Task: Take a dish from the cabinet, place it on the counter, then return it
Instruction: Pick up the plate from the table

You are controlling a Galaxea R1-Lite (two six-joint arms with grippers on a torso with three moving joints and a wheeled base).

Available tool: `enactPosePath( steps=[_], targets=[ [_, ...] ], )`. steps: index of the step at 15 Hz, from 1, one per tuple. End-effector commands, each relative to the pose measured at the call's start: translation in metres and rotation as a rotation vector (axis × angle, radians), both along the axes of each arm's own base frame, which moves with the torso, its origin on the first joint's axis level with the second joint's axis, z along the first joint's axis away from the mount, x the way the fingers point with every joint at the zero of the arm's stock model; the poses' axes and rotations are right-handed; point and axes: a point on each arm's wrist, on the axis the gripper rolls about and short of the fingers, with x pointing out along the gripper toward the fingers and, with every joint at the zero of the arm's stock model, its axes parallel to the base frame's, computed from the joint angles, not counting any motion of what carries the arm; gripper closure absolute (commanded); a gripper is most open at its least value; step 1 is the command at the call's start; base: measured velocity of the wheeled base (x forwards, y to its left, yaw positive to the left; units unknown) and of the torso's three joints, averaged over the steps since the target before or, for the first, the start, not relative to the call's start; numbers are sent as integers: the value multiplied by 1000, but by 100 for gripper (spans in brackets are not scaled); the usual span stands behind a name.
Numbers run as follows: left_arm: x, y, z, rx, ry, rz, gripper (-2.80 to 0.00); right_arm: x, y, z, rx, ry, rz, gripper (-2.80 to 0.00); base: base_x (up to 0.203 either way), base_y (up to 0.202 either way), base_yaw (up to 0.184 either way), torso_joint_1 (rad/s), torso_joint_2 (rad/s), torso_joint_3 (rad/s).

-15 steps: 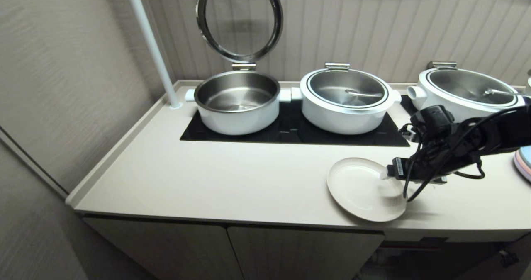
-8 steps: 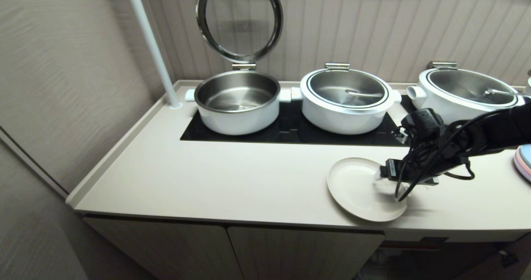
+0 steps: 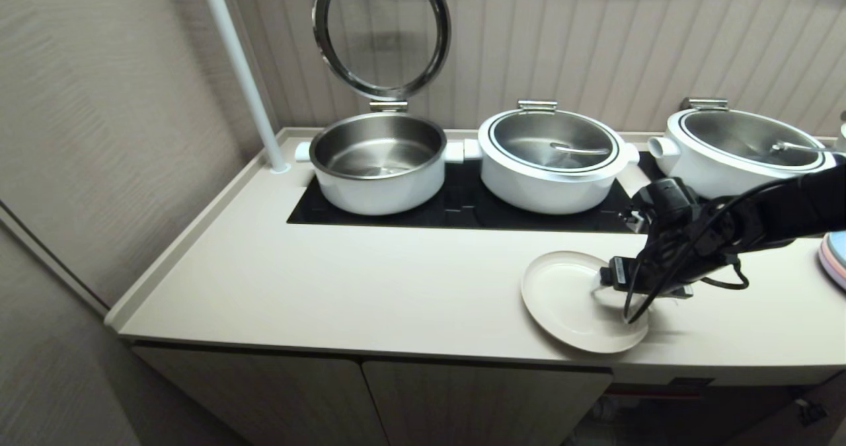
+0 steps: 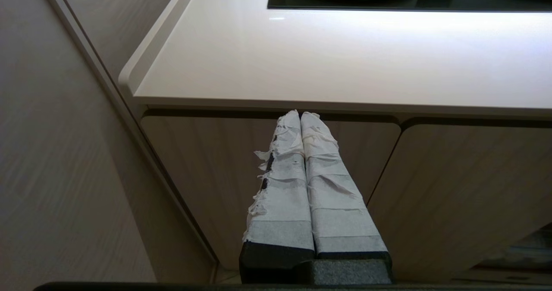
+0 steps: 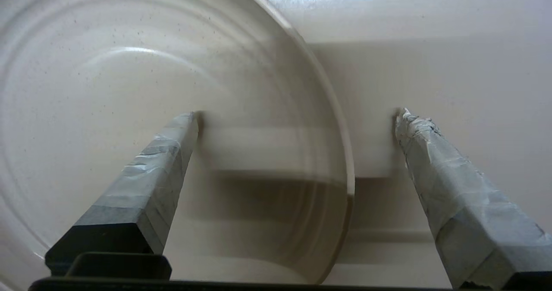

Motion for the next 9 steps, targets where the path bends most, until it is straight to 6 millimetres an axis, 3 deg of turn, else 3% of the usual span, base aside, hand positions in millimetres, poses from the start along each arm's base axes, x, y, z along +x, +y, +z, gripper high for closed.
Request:
enactPosePath(
  steps=[1, 6, 7, 9],
  targets=[
    [0, 0, 0, -1, 0, 0, 0, 2, 0, -3, 6, -1, -9, -280, 0, 0, 0, 0, 0, 0],
    [0, 0, 0, -1, 0, 0, 0, 3, 0, -6, 3, 5, -14, -280, 0, 0, 0, 0, 0, 0],
    [0, 0, 0, -1, 0, 0, 0, 4, 0, -6, 3, 2, -14, 0, 0, 0, 0, 0, 0, 0],
    [0, 0, 0, -1, 0, 0, 0, 6, 1, -7, 8, 2, -22, 0, 0, 0, 0, 0, 0, 0]
  ],
)
